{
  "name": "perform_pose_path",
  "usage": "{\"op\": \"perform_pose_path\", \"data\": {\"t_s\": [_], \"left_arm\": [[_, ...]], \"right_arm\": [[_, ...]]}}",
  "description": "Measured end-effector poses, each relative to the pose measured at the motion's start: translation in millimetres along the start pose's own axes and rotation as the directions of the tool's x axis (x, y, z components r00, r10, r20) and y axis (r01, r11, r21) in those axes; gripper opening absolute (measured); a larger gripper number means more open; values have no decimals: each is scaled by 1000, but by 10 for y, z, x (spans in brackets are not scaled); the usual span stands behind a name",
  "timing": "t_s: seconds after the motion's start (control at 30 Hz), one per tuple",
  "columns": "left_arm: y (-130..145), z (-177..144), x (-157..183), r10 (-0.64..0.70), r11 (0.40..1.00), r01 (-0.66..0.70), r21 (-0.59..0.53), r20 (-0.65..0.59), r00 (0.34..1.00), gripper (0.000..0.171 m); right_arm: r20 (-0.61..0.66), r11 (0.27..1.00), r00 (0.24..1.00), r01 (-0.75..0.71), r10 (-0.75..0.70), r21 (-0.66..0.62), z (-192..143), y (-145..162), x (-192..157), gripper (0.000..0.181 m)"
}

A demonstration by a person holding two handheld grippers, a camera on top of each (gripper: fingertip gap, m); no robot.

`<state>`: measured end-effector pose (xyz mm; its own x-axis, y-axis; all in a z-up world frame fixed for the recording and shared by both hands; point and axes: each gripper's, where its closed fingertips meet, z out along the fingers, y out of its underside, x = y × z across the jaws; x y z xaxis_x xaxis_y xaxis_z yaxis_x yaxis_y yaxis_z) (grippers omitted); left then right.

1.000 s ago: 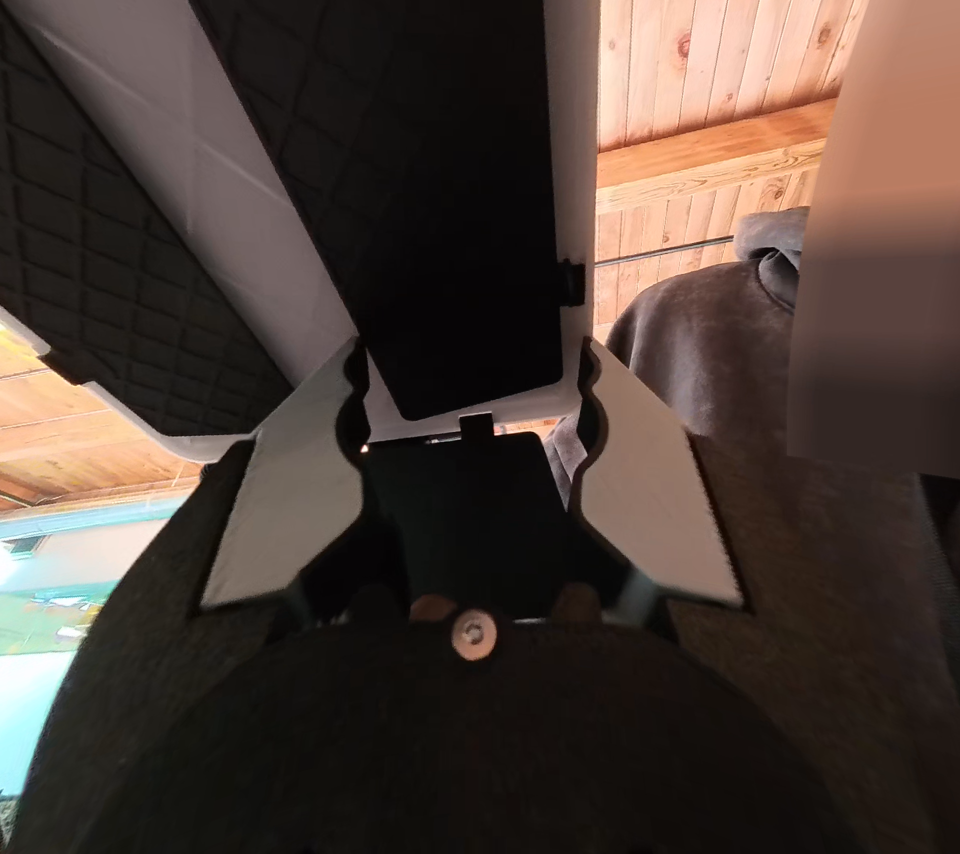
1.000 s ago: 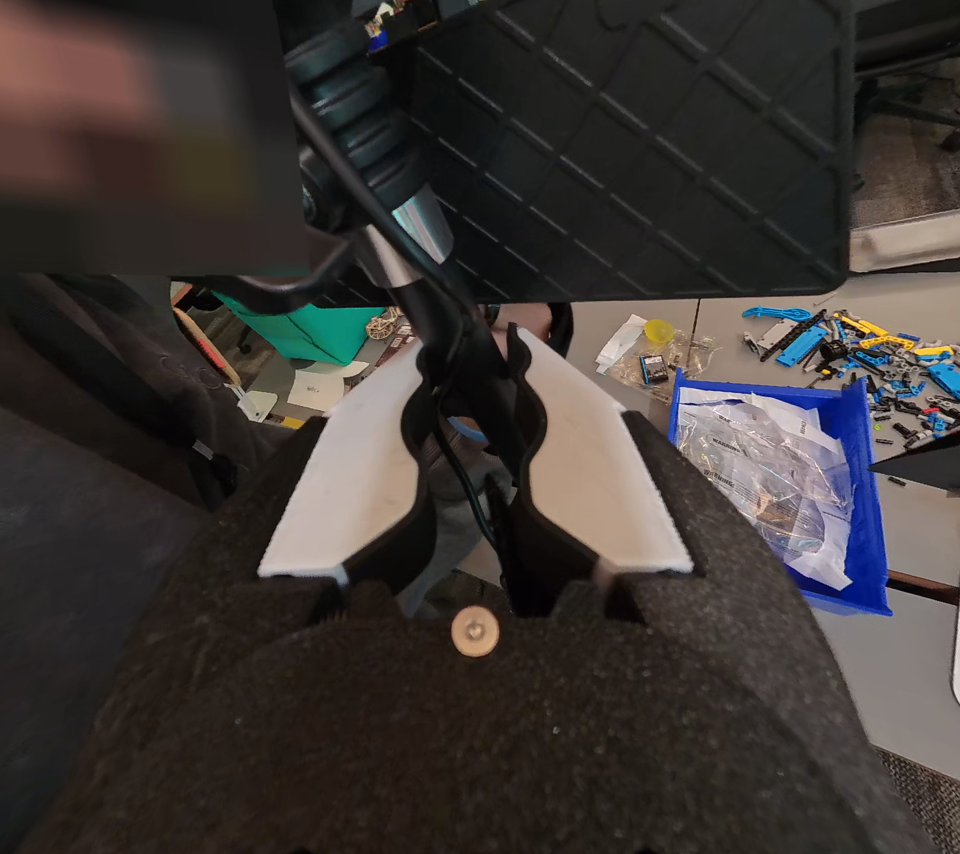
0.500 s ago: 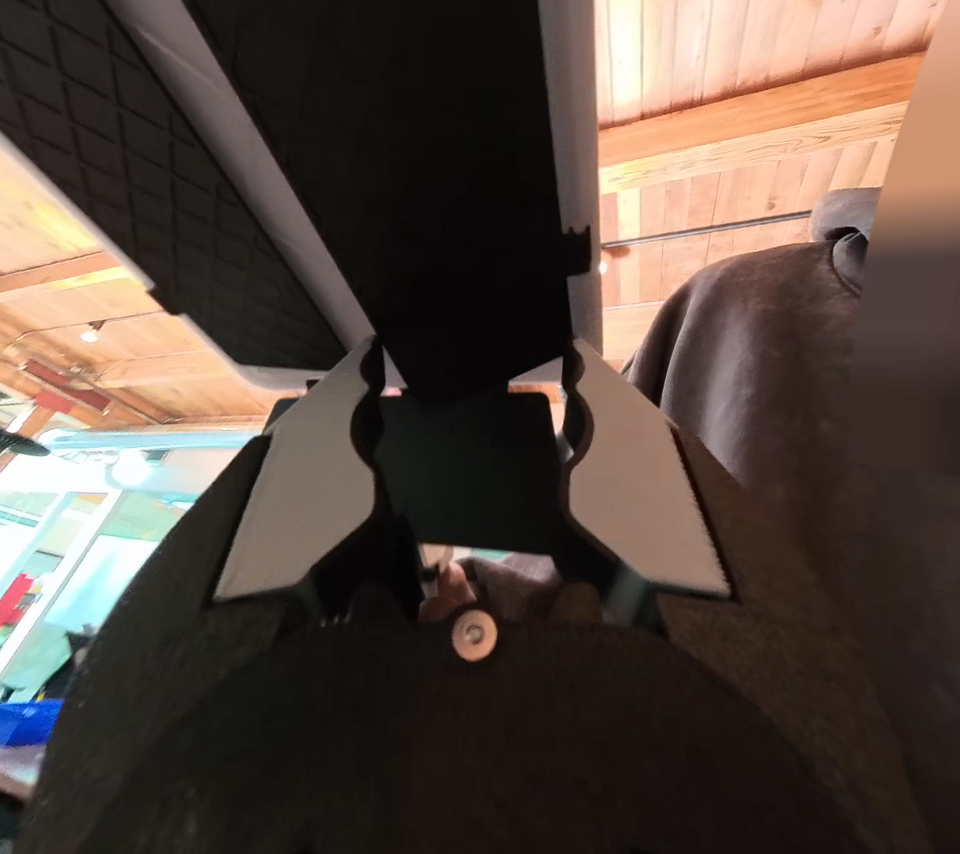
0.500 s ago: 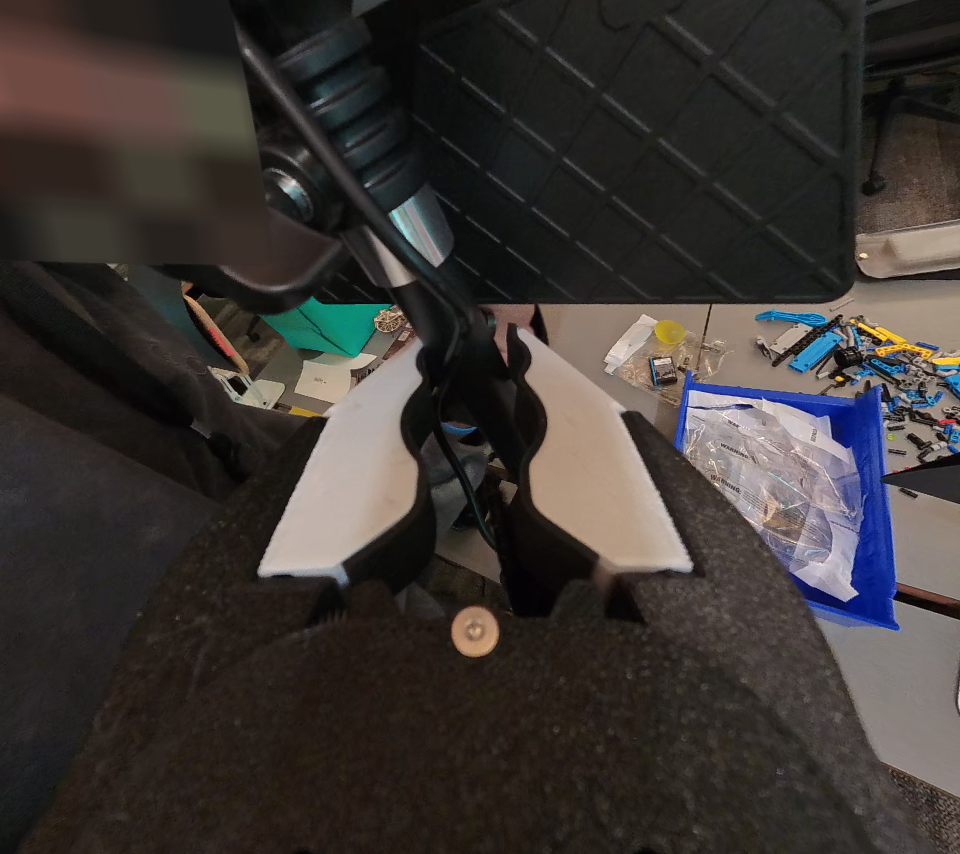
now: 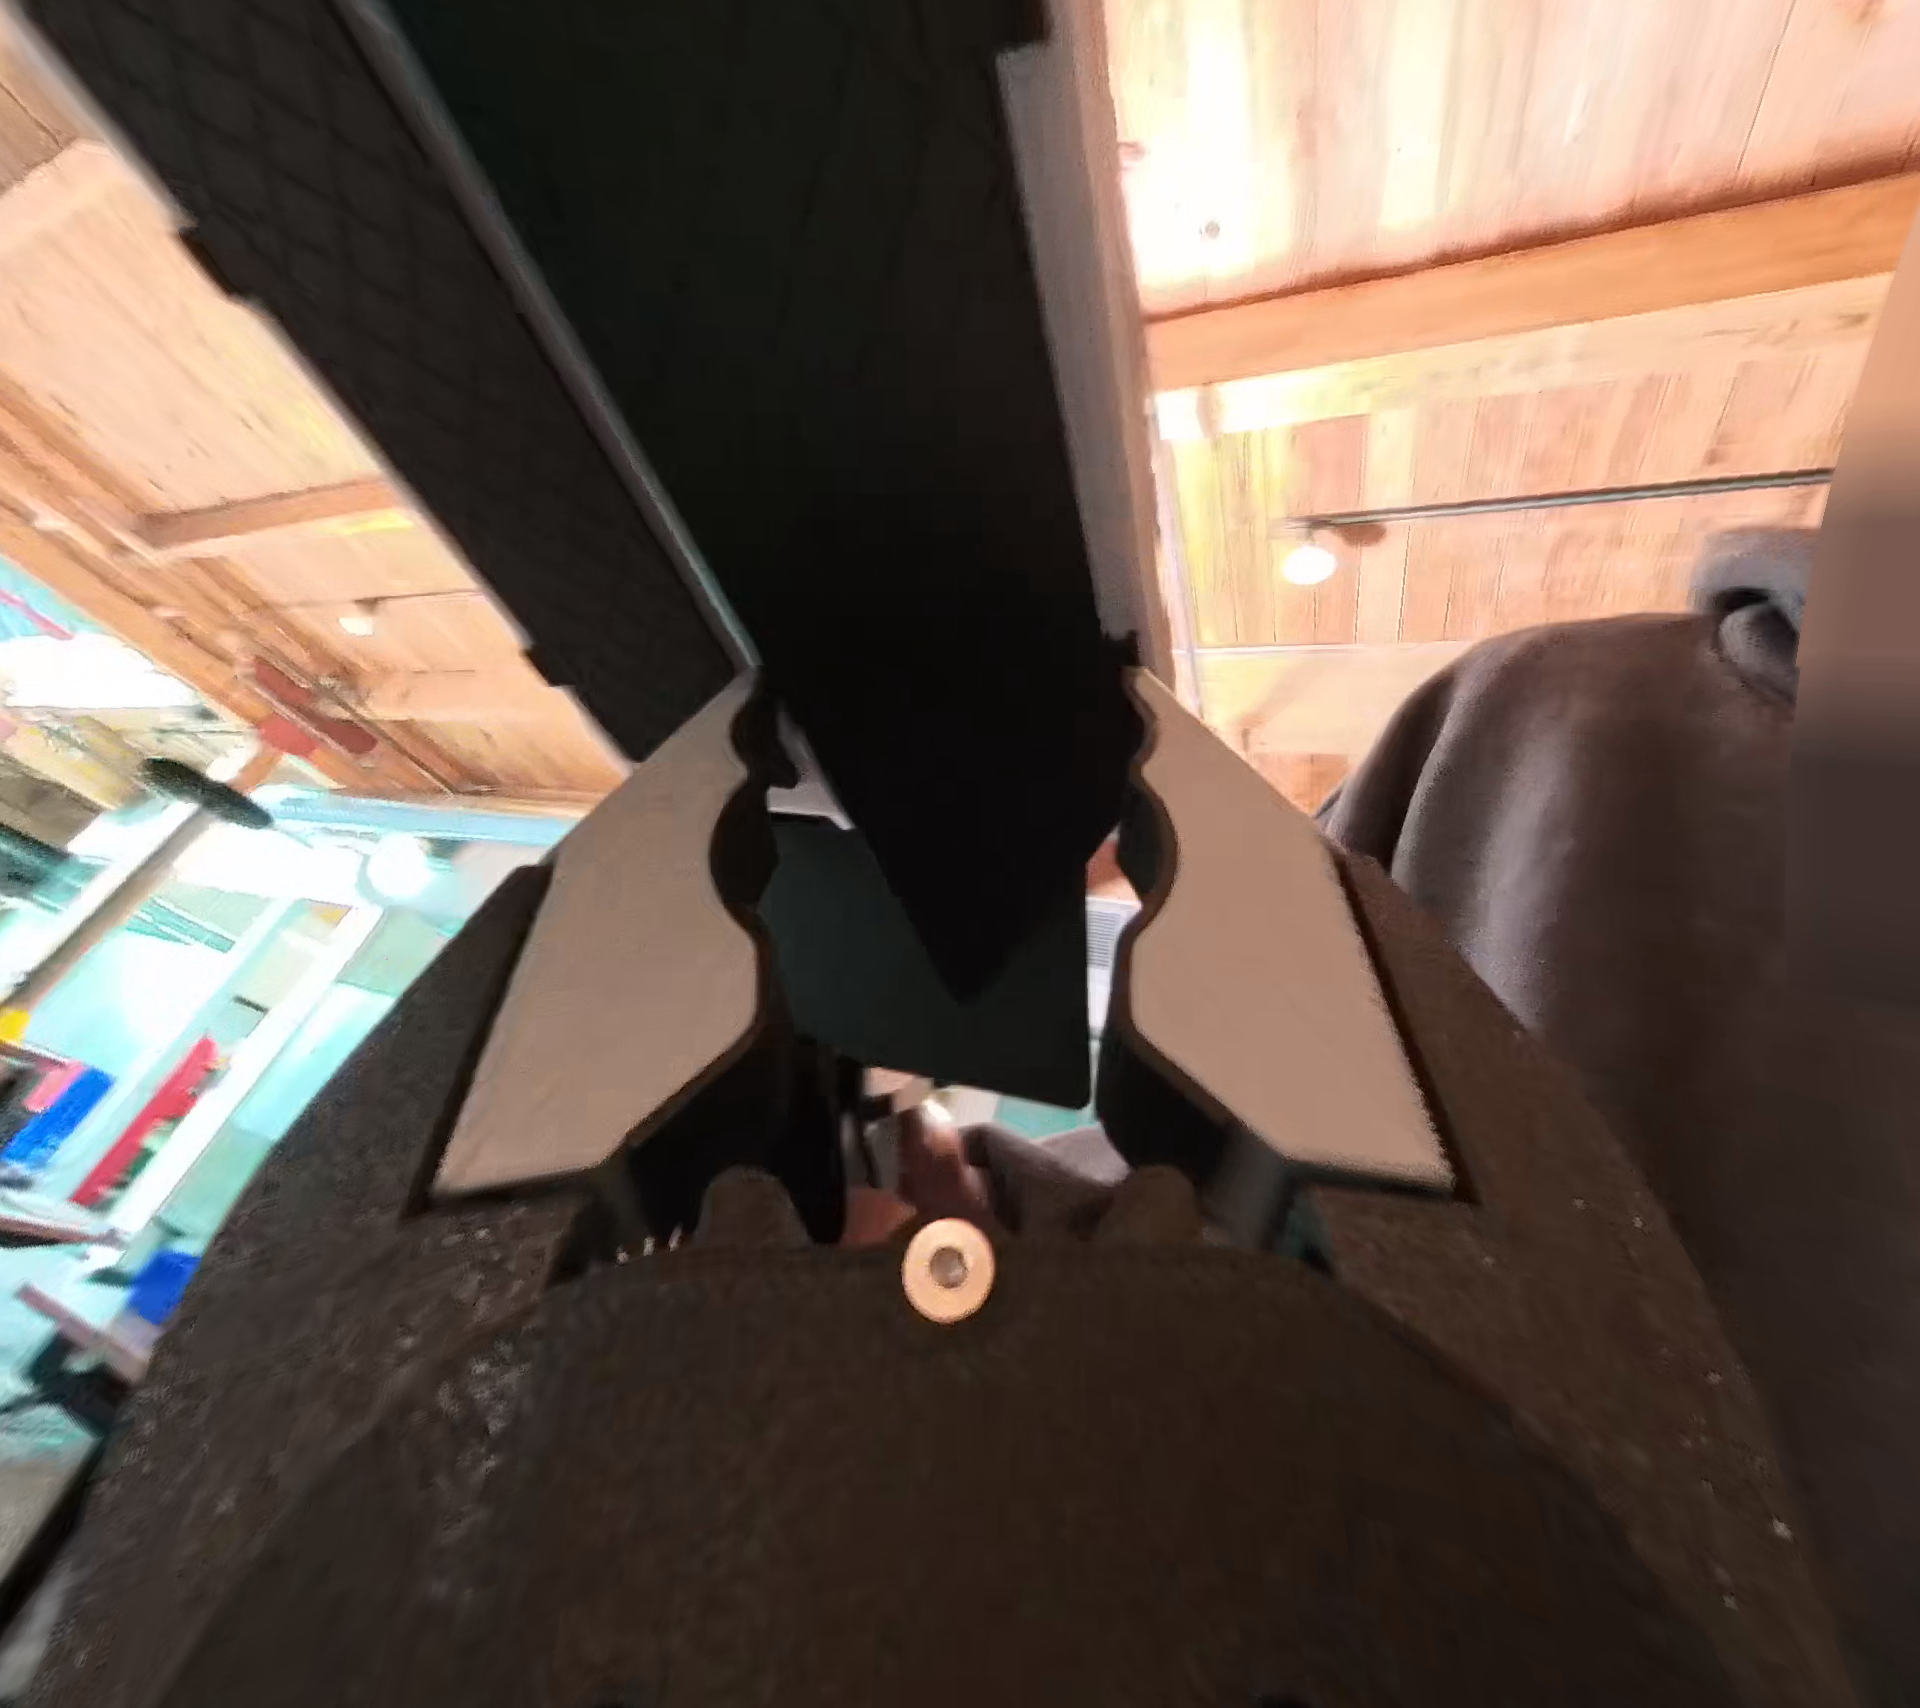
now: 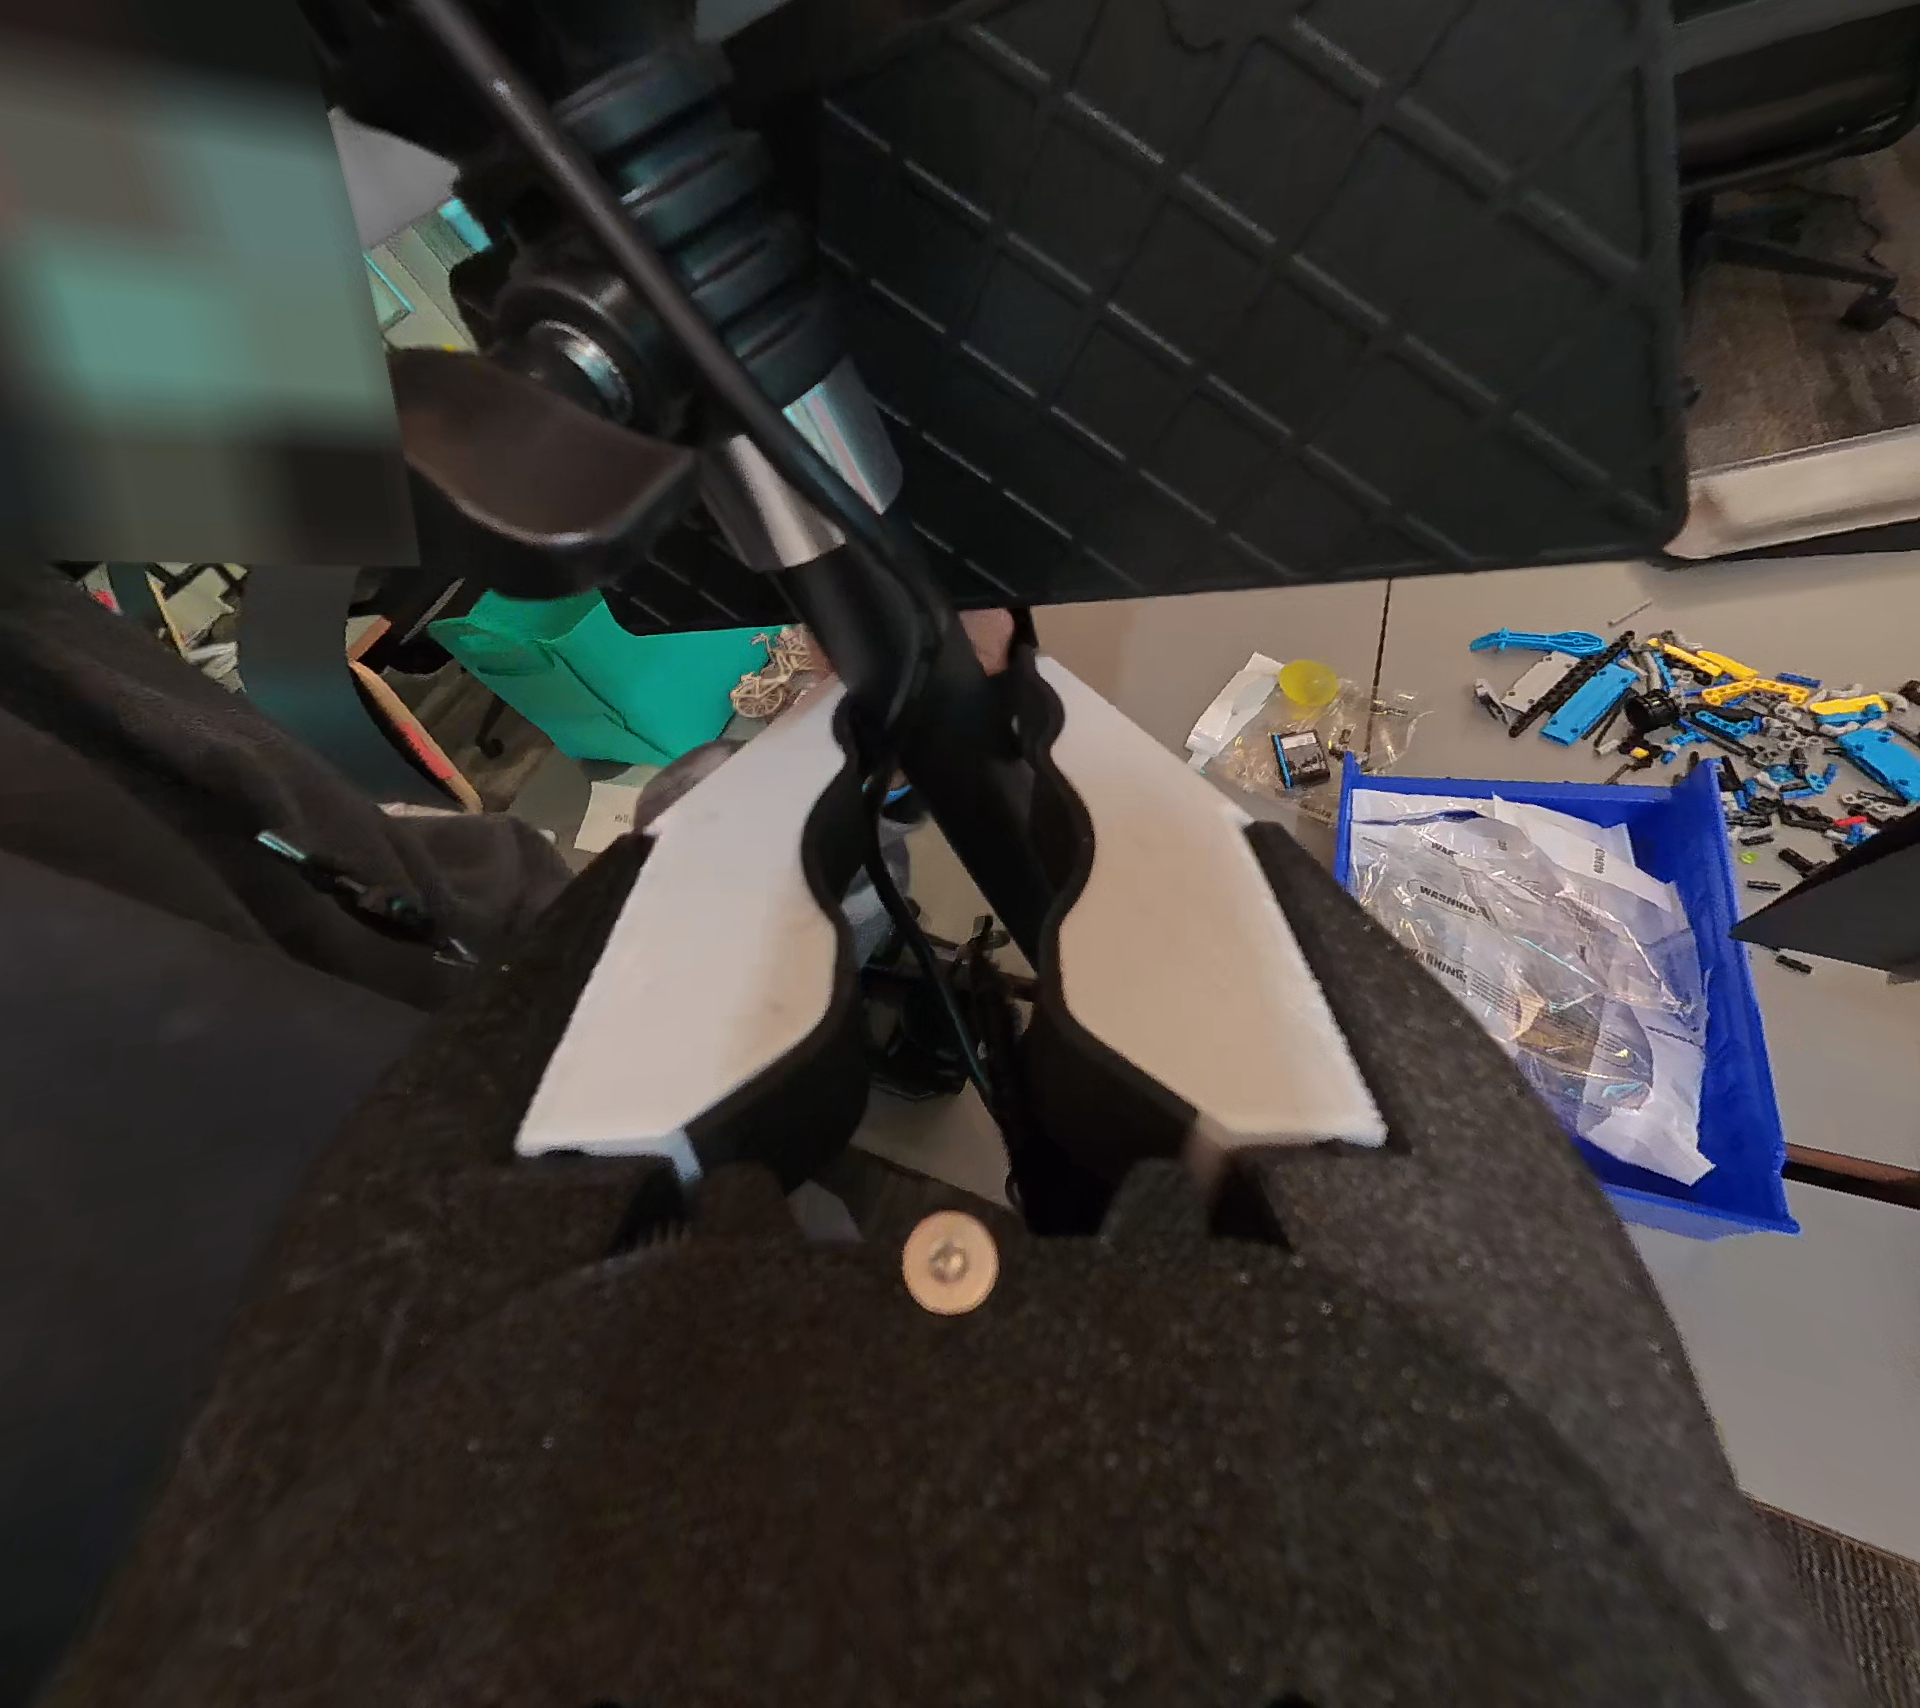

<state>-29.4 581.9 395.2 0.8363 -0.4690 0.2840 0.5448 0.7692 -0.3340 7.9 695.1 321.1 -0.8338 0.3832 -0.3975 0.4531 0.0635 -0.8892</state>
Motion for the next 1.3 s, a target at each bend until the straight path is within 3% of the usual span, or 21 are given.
{"op": "perform_pose_path", "data": {"t_s": [0.07, 0.13, 0.2, 0.37, 0.5, 0.57, 0.67, 0.73, 0.77, 0.87, 0.97, 1.13, 1.3], "left_arm": [[-22, -26, 16, -56, 998, 55, 18, 23, 998, 62], [-51, -188, 87, -69, 996, 66, 53, 59, 996, 33], [-147, -308, 382, -52, 992, 48, 116, 31, 998, 1], [-195, -153, 660, 38, 999, -44, 13, 326, 945, 8], [-177, -63, 647, 219, 968, -102, -228, 582, 783, 7], [-152, -100, 597, 212, 966, -51, -254, 663, 718, 8], [-145, -124, 604, 62, 989, 40, -139, 657, 751, 5], [-161, -154, 614, 12, 994, 62, -92, 643, 766, 5], [-175, -162, 629, 30, 994, 45, -101, 640, 768, 5], [-153, -170, 662, 93, 984, 31, -178, 648, 756, 6], [-129, -165, 654, 161, 970, 11, -243, 675, 720, 8], [-202, -187, 633, 152, 981, -15, -191, 731, 665, 10], [-118, -163, 629, 172, 974, 0, -227, 739, 651, 11]], "right_arm": [[-4, 1000, 1000, 11, -11, 15, 4, -2, -10, 25], [-12, 999, 1000, 21, -20, 36, 17, -10, -16, 25], [-26, 997, 999, 25, -23, 66, 15, -27, 4, 25], [-63, 992, 997, 54, -46, 118, -20, -46, 9, 24], [-111, 985, 991, 90, -74, 144, -54, -60, 29, 23], [-112, 983, 992, 72, -54, 169, -65, -71, 39, 24], [-13, 971, 1000, 13, -10, 237, -174, -114, -58, 34], [-5, 946, 1000, 24, -23, 325, -467, -216, -7, 42], [-17, 934, 999, 42, -38, 355, -634, -260, 55, 49], [-156, 915, 983, 153, -101, 374, -969, -402, 434, 46], [-236, 899, 944, 300, -232, 317, -776, -579, 750, 48], [-117, 817, 916, 395, -383, 420, -246, -791, 840, 44], [136, 834, 925, 247, -355, 494, -395, -834, 1092, 48]]}}
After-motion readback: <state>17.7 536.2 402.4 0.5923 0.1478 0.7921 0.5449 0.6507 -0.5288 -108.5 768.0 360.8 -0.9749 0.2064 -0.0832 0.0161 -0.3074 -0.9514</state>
